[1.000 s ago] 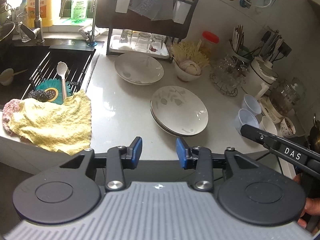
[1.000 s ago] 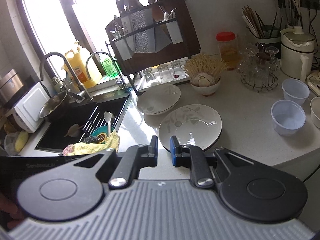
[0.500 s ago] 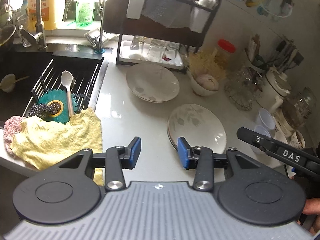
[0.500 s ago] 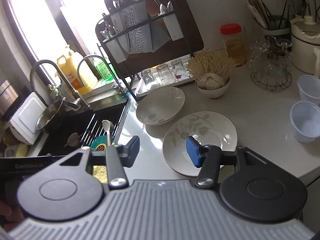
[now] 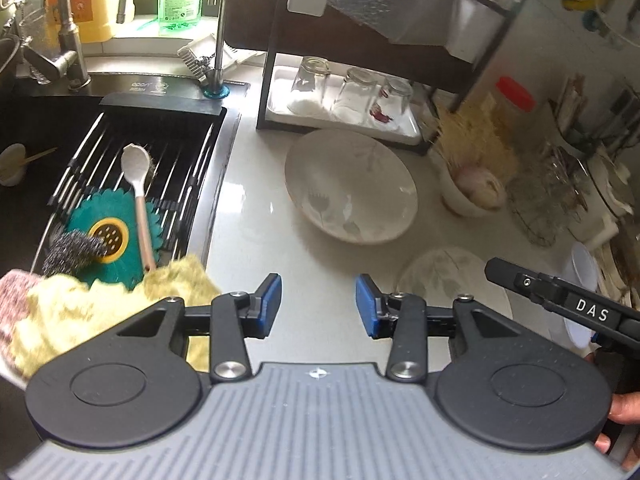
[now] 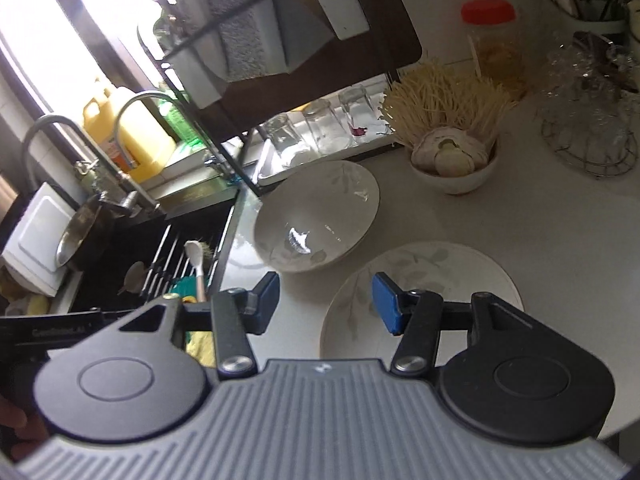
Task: Organize plates and bowls
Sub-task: 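Move both open grippers toward the rim of the bowl-and-plate stack, then close both grippers on the rim of the stacked bowl and plate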
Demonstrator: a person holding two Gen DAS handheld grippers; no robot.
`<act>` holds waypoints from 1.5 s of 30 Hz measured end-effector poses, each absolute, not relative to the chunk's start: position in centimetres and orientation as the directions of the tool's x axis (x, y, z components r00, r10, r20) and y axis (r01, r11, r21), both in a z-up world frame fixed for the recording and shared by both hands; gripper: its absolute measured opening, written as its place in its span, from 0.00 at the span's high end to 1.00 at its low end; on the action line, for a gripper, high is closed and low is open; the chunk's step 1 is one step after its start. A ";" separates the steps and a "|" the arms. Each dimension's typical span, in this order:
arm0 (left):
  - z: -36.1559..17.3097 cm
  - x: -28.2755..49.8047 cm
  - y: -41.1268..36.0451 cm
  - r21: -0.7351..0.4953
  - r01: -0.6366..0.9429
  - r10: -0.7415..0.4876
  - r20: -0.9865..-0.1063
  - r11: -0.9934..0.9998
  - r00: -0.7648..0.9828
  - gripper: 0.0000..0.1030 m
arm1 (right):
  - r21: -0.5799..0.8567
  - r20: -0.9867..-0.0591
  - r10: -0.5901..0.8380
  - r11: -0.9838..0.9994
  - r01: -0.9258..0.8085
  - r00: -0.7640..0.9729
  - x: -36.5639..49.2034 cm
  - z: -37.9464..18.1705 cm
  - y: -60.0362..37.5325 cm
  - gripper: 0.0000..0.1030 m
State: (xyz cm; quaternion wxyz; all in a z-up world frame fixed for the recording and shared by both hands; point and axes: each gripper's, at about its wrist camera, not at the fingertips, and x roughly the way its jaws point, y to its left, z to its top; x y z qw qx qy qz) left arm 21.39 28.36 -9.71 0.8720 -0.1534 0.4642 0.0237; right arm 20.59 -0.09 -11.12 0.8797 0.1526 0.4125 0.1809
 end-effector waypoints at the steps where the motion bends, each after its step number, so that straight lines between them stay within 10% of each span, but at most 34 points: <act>1: -10.1 22.3 28.7 -0.250 -0.195 -0.101 -0.821 0.948 0.563 0.55 | 0.414 -0.676 0.440 0.890 -0.189 0.592 21.5 -11.4 0.1 0.47; 24: -18.2 34.6 31.8 -0.334 -0.278 -0.174 -0.864 0.901 0.473 0.55 | 0.382 -0.785 0.415 0.909 -0.168 0.460 33.7 -17.8 2.9 0.48; 45: -21.5 40.1 33.0 -0.285 -0.289 -0.128 -0.878 0.914 0.461 0.60 | 0.303 -0.825 0.370 0.928 -0.219 0.428 38.3 -21.3 4.7 0.78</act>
